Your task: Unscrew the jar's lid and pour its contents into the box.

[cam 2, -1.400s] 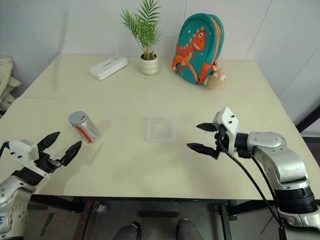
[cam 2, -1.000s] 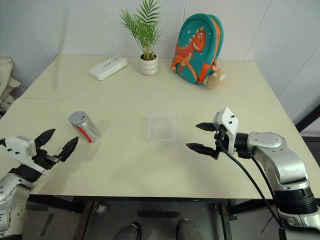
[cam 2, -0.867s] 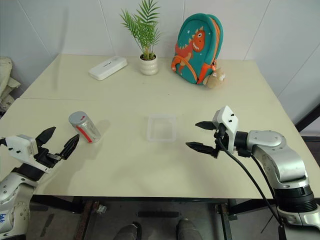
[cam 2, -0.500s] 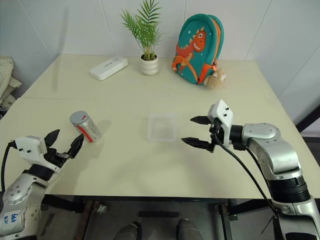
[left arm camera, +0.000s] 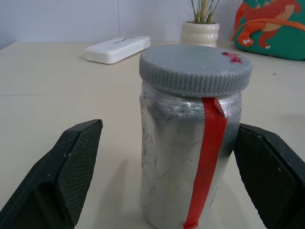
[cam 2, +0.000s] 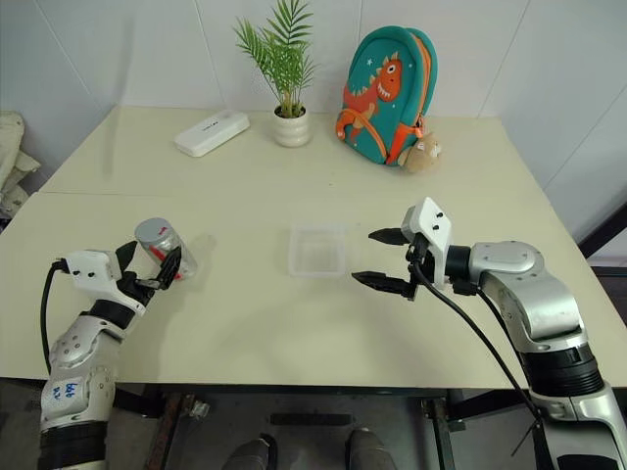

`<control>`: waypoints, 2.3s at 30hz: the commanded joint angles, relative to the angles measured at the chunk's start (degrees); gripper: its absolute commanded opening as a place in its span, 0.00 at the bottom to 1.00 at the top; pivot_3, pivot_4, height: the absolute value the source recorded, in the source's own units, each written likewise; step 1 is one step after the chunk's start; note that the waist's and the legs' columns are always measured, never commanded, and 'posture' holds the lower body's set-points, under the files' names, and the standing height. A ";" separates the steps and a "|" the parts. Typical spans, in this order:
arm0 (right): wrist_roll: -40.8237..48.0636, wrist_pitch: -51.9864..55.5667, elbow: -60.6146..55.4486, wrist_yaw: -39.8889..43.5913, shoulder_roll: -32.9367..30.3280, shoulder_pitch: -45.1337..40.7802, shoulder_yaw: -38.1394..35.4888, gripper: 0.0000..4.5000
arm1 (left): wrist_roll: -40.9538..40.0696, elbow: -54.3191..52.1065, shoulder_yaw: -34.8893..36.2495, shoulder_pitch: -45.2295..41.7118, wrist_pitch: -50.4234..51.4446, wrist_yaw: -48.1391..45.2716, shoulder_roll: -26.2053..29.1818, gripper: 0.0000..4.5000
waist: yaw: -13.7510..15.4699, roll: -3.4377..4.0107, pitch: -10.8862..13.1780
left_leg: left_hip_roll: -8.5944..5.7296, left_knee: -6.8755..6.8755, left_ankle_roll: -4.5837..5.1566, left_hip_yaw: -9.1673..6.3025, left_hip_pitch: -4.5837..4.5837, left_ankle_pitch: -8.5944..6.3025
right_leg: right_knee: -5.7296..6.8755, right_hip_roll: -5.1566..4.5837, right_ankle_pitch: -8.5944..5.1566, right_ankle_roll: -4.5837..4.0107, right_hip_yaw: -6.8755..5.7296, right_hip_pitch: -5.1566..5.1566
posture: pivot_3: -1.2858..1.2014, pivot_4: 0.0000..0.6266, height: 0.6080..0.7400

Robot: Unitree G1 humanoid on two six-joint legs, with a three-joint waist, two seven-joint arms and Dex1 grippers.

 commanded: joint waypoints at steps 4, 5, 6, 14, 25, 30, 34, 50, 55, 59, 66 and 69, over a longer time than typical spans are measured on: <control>0.32 -0.70 -2.03 0.27 -1.13 -0.29 -1.65 1.00 | 1.17 1.10 -0.72 -2.82 -2.94 0.69 -1.10 0.99 | 0.10 0.00 0.00 | 0.00 0.00 0.00 -0.01 0.00 0.00 | 0.01 0.01 0.01 0.02 0.00 0.00 | 0.52 0.24 1.00; 0.32 -0.74 -2.03 0.33 -1.19 -0.33 -1.64 1.00 | 1.23 1.35 -0.76 -3.10 -3.23 0.56 -1.09 0.99 | 0.10 0.00 0.00 | 0.00 0.00 0.00 0.00 0.00 0.00 | 0.01 0.00 0.01 0.03 0.01 0.00 | 0.52 0.24 1.00; 0.31 -0.78 -1.95 0.43 -1.24 -0.46 -1.58 1.00 | 1.28 1.75 -0.82 -3.50 -3.76 0.32 -1.05 0.99 | 0.10 0.00 0.00 | 0.00 0.00 0.00 0.00 0.00 0.00 | 0.01 0.00 0.02 0.03 0.02 0.00 | 0.52 0.24 1.00; -0.34 -1.11 -1.04 0.73 -0.79 -1.50 -1.03 1.00 | 2.37 4.61 -1.45 -4.96 -4.53 -0.04 -0.58 0.90 | 0.12 0.00 0.00 | -0.01 0.03 0.00 0.02 0.00 0.00 | 0.01 0.01 0.04 0.08 0.04 0.00 | 0.52 0.24 1.00; -0.33 -0.94 -1.09 0.00 0.56 -2.10 -0.72 1.00 | 2.62 4.54 -1.83 -5.54 -4.30 -0.27 0.16 0.43 | 0.11 0.00 0.00 | 0.00 0.03 0.00 0.02 0.00 0.00 | 0.01 0.01 0.04 0.08 0.04 0.00 | 0.52 0.24 1.00; -0.11 0.25 -2.57 -2.82 2.56 -3.34 -1.01 1.00 | 1.06 1.46 -3.13 -6.31 -5.08 -5.62 2.87 0.43 | 0.09 0.00 0.00 | -0.01 0.03 -0.01 0.01 0.00 0.01 | 0.02 0.02 0.04 0.08 0.04 0.00 | 0.52 0.24 1.00; 1.60 4.72 -7.28 -9.52 7.38 -5.33 -0.61 1.00 | -2.70 -2.89 -4.39 -7.97 -0.52 -11.87 6.17 0.43 | 0.01 0.00 0.00 | 0.00 0.00 -0.01 0.01 -0.01 0.00 | 0.03 0.02 0.04 0.08 0.04 -0.02 | 0.52 0.24 1.00; 1.10 19.79 -17.69 -34.94 29.45 -11.91 4.74 1.00 | -12.07 -2.91 -15.44 -19.35 14.73 -34.30 9.16 0.43 | -0.18 0.01 0.00 | 0.02 -0.05 -0.01 0.01 -0.10 0.01 | 0.11 0.03 0.01 0.01 0.03 -0.22 | 0.52 0.24 1.00; 0.74 22.65 -21.13 -40.23 33.70 -10.26 7.25 1.00 | -11.61 -1.00 -17.61 -22.40 17.40 -38.13 9.13 0.43 | -0.16 0.01 0.00 | 0.02 -0.06 -0.01 0.02 -0.23 0.01 | 0.11 0.02 0.01 0.01 0.04 -0.36 | 0.52 0.24 1.00; -0.15 22.97 -21.35 -43.24 36.16 -9.44 8.43 1.00 | -10.89 1.74 -18.94 -24.69 16.96 -41.54 9.16 0.43 | -0.25 0.01 0.00 | 0.02 0.00 -0.03 0.03 -0.62 0.05 | 0.38 0.05 0.00 0.01 0.09 -0.90 | 0.52 0.24 1.00; -4.46 19.17 -19.05 -43.44 34.72 -9.21 10.81 1.00 | -10.87 3.60 -19.90 -26.70 17.55 -44.61 9.08 0.43 | -0.24 0.01 0.00 | 0.01 0.07 -0.02 0.02 -0.87 0.15 | 0.63 0.07 0.00 0.01 0.09 -1.21 | 0.52 0.24 1.00; -5.53 17.82 -17.89 -43.64 35.00 -9.68 10.65 1.00 | -10.71 3.95 -19.97 -27.00 17.16 -45.39 9.12 0.43 | -0.21 0.01 0.00 | 0.00 0.07 0.00 0.01 -0.88 0.17 | 0.63 0.07 0.00 0.01 0.09 -1.21 | 0.52 0.24 1.00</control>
